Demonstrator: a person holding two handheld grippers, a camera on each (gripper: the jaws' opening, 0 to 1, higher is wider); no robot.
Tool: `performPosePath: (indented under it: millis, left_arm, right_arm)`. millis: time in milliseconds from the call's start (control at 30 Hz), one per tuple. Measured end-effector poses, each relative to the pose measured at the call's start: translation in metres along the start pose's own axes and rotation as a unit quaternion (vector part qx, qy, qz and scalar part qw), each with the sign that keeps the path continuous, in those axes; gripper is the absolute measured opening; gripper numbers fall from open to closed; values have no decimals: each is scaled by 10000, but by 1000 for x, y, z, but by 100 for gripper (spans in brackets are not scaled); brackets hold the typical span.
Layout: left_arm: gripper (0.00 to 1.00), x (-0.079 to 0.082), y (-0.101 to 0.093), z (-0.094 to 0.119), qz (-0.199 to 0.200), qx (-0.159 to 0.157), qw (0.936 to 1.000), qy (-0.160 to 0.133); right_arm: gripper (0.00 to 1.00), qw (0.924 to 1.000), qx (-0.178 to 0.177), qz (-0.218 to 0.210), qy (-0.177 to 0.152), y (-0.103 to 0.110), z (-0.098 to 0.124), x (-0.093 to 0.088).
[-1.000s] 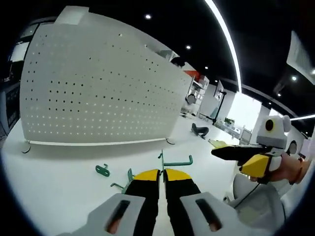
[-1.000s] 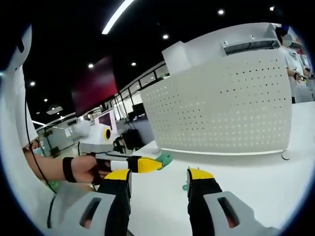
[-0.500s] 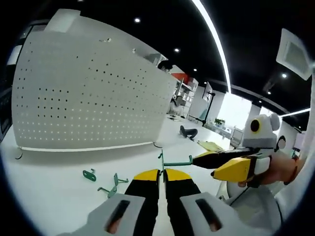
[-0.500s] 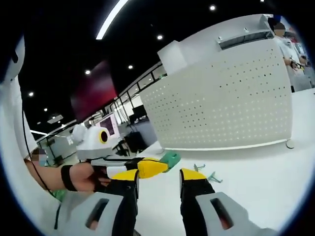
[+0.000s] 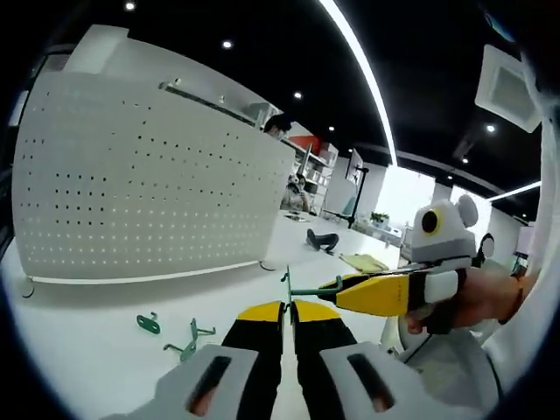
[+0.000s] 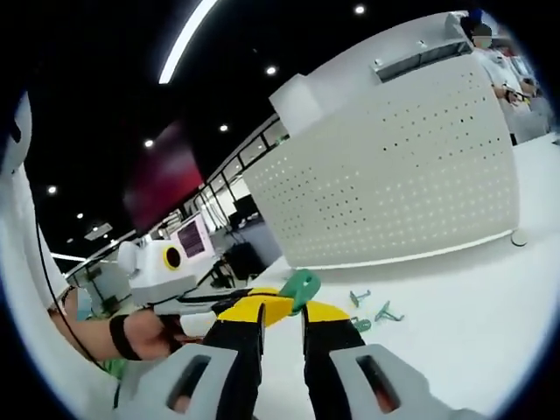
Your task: Insert the hook assembly into the mounting plate slot until the hook locks in place.
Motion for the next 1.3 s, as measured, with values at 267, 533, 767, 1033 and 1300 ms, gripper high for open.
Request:
performPosePath:
  millis: [267, 533, 767, 1033, 1300]
  left_arm:
    - [4, 0, -9, -2, -220, -181, 9996, -93]
    - [4, 1, -13, -2, -334, -183, 9992, -153]
    - [4, 3, -14, 0, -798, -49, 9965, -224]
    - [5, 1, -15, -2, -872, 17, 9959, -257]
    - [7, 1, -13, -2, -775, -53, 9969, -125]
  right_arm:
    - [10, 9997, -85, -235, -41, -2, 1, -1]
    - [4, 9988, -50, -475, -98, -3, 3, -1]
    - [2, 9963, 102, -847, -29, -3, 2, -1]
    - [1, 9964, -11, -847, -37, -1, 3, -1]
    - [0, 9982, -238, -548, -19, 1, 4, 1]
Point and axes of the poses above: the point that each gripper's makers call its tool centre point, and the gripper's own axes: z roughly backward along the fingers, y roughly to its left, x roughly out of its top, the point moved 10 cm from there along z, roughly backward along the fingers, and after that the axes turned 13 degrees about y, right-handed, at the moved point
